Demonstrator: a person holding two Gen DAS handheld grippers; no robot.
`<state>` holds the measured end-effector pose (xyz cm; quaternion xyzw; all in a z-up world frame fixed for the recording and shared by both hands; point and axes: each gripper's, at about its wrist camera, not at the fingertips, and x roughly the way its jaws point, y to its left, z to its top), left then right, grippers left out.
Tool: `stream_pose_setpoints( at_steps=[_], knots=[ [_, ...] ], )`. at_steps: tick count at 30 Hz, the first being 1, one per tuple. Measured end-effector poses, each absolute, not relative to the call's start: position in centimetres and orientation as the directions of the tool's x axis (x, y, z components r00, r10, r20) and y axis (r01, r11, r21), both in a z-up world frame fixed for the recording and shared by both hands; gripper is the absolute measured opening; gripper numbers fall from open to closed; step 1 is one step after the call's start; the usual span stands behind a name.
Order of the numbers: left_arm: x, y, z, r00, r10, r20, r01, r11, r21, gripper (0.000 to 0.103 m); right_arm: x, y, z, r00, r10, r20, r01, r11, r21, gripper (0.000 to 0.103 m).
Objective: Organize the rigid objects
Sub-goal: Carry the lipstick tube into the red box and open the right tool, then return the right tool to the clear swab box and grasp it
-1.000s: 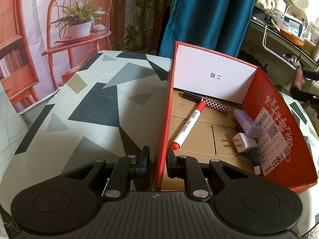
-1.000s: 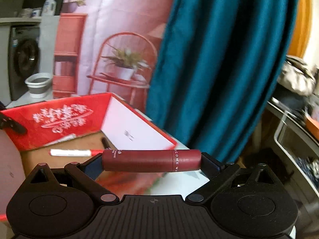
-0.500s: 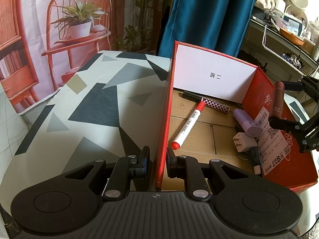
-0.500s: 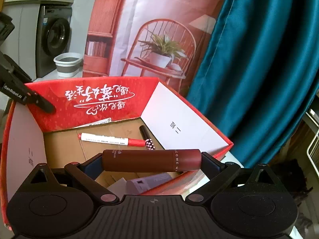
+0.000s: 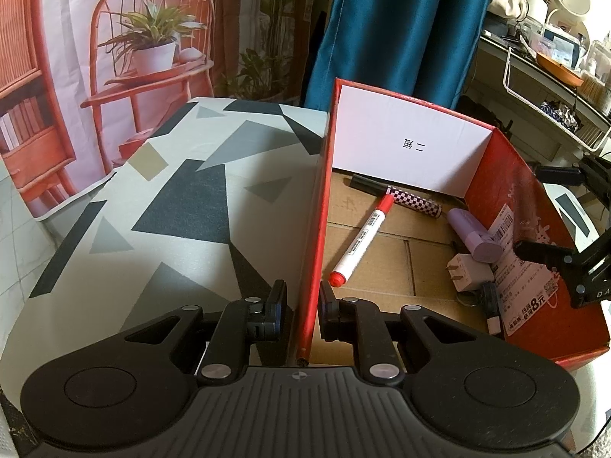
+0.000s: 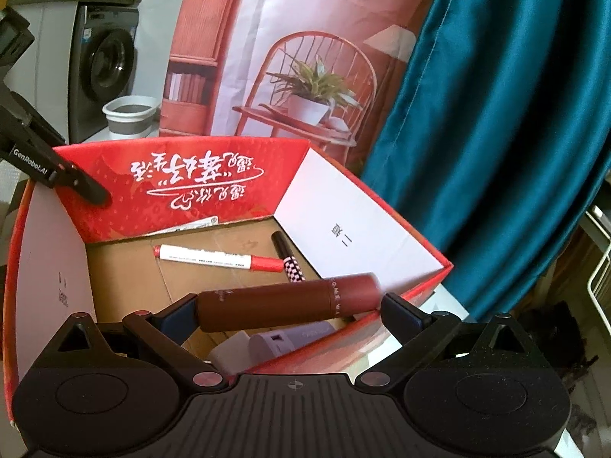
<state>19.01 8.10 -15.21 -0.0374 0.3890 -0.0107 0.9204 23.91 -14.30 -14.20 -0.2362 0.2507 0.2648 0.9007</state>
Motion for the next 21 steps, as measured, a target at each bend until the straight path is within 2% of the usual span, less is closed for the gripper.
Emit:
stream_pose_setpoints(
  at_steps=[11,21],
  knots=[
    [19.0,8.2,-15.2,0.698,-0.051,-0.714,-0.007,0.997,-0.078,0.018,23.7,-16.9,-13.6,0.774,0.337,-0.536,-0.515,0.827,-0.224,0.098],
    [19.0,8.1,-15.2,0.697,-0.053,-0.715,-0.008,0.997,-0.081,0.018,25.0,-22.7,-13.1,0.844,0.243,-0.479,-0.323,0.942,-0.091,0.097]
  ],
)
